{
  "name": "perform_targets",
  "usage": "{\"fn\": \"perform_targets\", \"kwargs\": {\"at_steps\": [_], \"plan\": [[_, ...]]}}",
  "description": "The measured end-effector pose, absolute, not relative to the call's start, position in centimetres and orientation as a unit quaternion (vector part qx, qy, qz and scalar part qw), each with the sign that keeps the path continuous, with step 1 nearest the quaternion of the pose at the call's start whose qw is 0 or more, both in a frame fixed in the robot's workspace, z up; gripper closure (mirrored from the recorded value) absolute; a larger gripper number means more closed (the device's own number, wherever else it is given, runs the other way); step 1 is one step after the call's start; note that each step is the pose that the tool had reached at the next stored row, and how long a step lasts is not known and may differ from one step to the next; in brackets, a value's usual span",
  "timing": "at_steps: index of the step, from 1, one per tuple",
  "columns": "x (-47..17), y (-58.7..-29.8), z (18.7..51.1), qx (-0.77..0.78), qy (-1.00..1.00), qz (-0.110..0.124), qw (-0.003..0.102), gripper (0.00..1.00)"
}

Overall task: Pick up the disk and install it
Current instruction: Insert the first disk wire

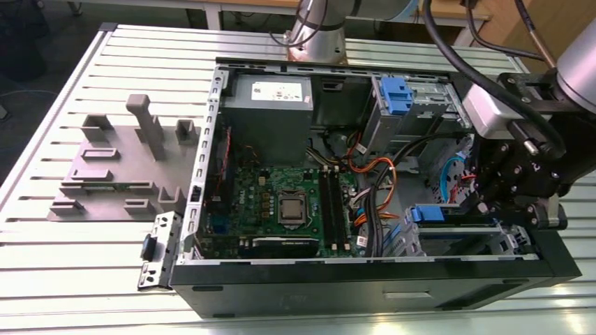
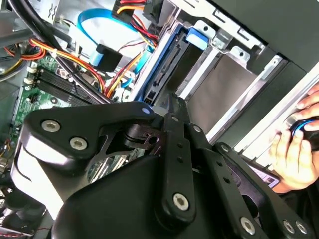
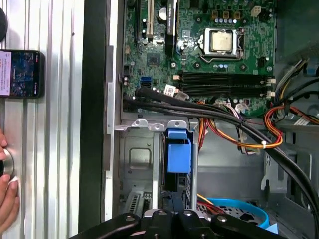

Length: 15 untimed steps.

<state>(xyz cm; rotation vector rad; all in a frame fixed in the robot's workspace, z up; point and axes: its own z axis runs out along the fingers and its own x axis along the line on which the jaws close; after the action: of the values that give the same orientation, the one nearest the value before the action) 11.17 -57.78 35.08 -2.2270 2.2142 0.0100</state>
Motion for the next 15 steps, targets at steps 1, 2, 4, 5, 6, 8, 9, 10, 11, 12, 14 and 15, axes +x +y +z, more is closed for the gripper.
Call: {"fn": "perform_targets", "kwargs": {"at_steps": [1, 2, 4, 5, 6, 8, 9, 10, 11, 12, 14, 15], "plan": [[11.2, -57.8, 35.2, -0.709, 0.705, 0.003, 0.001, 0.89], [11.2, -57.7, 35.4, -0.709, 0.705, 0.003, 0.001, 0.89], [11.2, -57.7, 35.6, -0.709, 0.705, 0.003, 0.001, 0.89], [11.3, -57.7, 35.8, -0.709, 0.705, 0.003, 0.000, 0.89], [11.3, -57.7, 35.8, -0.709, 0.705, 0.004, 0.000, 0.89], [11.6, -57.5, 35.8, -0.709, 0.705, 0.004, 0.000, 0.89], [11.8, -57.4, 35.8, -0.709, 0.705, 0.004, 0.000, 0.89], [12.0, -57.3, 35.8, -0.709, 0.705, 0.004, -0.001, 0.89], [12.3, -57.1, 35.8, -0.709, 0.705, 0.005, -0.001, 0.89], [12.5, -57.0, 35.8, -0.709, 0.705, 0.005, -0.001, 0.89], [12.9, -56.7, 35.8, -0.709, 0.705, 0.005, -0.002, 0.89], [13.1, -56.5, 35.8, -0.709, 0.705, 0.006, -0.002, 0.89]]}}
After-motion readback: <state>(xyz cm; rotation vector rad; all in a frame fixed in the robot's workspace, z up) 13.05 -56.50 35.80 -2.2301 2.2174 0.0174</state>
